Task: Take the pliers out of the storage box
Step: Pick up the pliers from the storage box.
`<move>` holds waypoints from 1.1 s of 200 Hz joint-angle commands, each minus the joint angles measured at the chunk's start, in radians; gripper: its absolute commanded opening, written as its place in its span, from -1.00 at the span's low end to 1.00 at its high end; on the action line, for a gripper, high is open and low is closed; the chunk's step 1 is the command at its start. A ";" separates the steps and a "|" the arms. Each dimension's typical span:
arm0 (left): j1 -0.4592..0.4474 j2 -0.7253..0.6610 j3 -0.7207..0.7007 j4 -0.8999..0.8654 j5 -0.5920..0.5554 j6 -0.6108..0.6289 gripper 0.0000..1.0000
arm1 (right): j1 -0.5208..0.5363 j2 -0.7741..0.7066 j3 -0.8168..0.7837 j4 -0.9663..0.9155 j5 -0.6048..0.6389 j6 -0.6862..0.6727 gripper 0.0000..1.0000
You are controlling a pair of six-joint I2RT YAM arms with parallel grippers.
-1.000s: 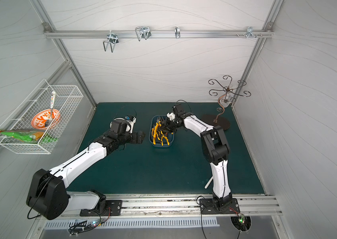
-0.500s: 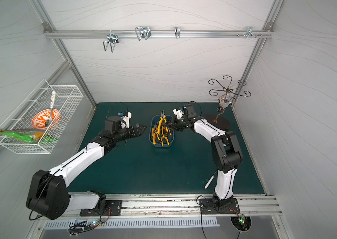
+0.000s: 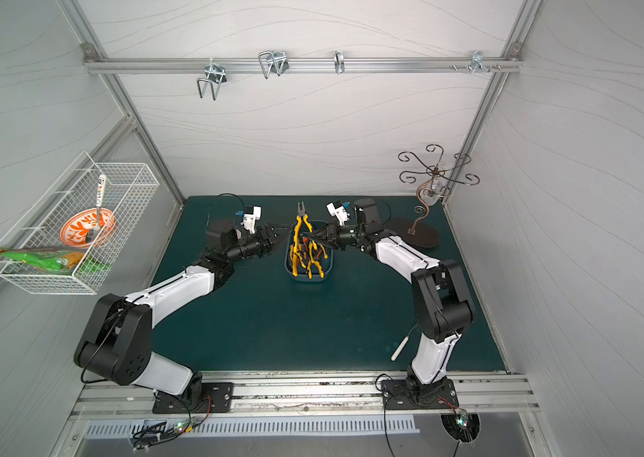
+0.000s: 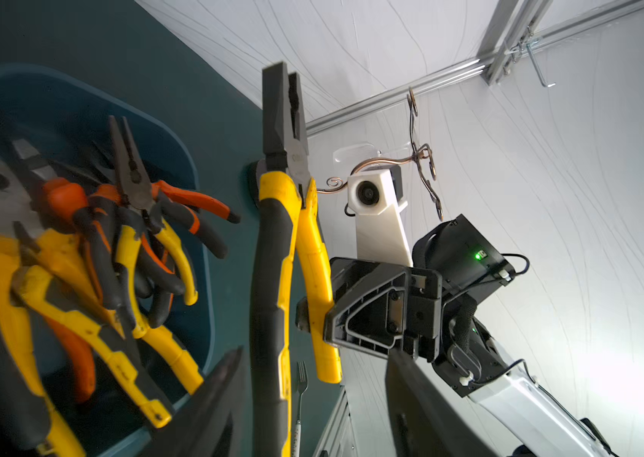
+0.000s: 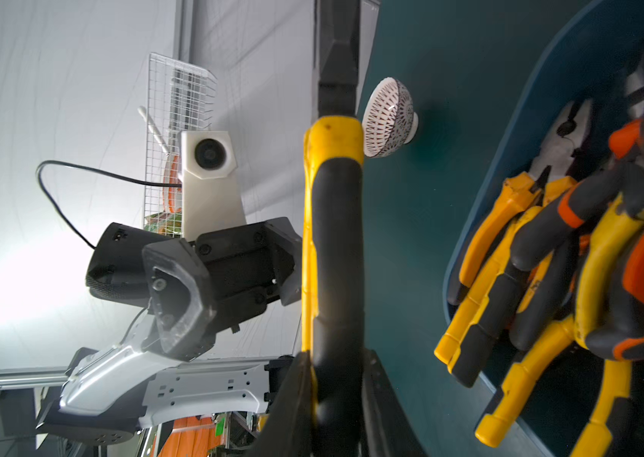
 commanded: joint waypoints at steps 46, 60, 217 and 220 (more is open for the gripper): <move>-0.033 0.097 0.110 0.147 0.005 -0.088 -0.01 | 0.022 -0.051 0.024 0.129 -0.130 0.007 -1.00; -0.033 0.110 0.127 0.149 0.000 -0.093 -0.01 | 0.025 -0.055 0.027 0.117 -0.134 -0.003 -1.00; -0.011 0.123 0.165 0.107 0.001 -0.068 -1.00 | 0.061 -0.102 0.038 -0.047 -0.045 -0.142 -0.21; -0.006 0.121 0.163 0.103 0.005 -0.065 -1.00 | 0.062 -0.106 0.038 -0.060 -0.039 -0.152 -0.13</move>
